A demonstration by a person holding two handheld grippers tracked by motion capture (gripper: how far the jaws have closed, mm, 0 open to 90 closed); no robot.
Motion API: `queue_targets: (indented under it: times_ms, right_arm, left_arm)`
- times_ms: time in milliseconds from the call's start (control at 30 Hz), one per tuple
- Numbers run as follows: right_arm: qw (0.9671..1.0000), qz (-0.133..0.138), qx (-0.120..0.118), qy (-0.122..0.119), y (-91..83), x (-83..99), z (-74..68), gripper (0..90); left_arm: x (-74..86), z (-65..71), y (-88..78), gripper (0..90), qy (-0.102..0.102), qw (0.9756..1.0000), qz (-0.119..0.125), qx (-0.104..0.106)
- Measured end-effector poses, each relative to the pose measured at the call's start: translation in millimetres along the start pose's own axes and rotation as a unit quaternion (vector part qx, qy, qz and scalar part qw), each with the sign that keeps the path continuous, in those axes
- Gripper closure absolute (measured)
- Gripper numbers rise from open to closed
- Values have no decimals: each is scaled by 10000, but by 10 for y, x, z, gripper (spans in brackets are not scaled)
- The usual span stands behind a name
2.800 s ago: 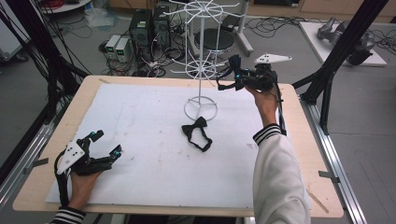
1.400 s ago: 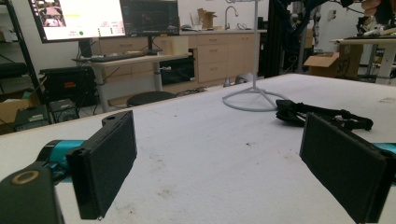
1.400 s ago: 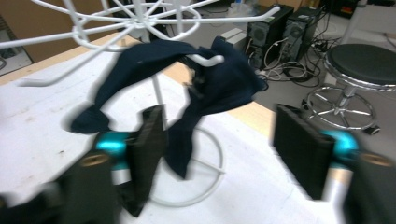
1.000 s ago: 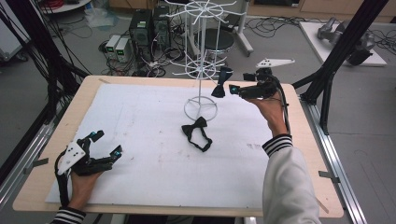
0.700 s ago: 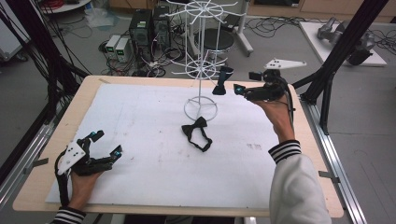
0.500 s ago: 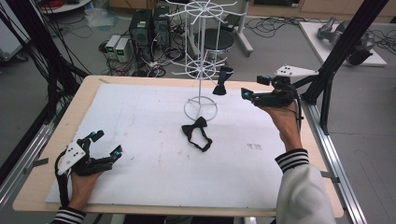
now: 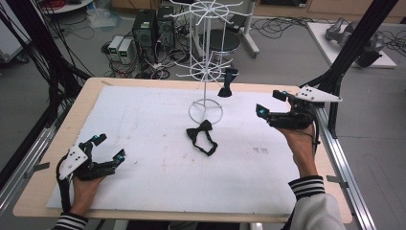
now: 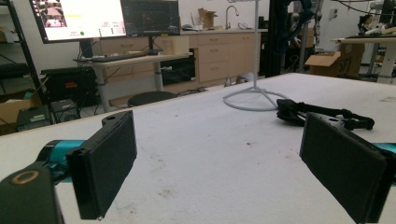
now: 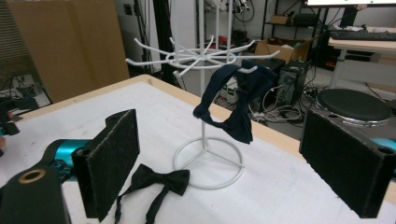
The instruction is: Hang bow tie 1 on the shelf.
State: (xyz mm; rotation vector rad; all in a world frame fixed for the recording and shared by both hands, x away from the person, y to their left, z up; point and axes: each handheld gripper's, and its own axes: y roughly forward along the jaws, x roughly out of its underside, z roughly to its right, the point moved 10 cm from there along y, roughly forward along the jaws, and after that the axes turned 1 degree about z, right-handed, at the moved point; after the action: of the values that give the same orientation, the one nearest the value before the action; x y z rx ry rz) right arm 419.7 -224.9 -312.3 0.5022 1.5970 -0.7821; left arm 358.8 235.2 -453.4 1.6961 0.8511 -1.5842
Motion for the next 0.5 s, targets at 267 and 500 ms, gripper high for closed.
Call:
queue_targets:
  times_ms: [267, 500]
  right_arm:
    - [9998, 156, 30, -82, -67, 221, -171, 116]
    - [9996, 265, 47, -93, -110, 460, -285, 116]
  left_arm:
    - [0, -1, 1, 114, -13, 10000, 4, -1]
    - [0, -1, 0, 114, -2, 10000, 0, -5]
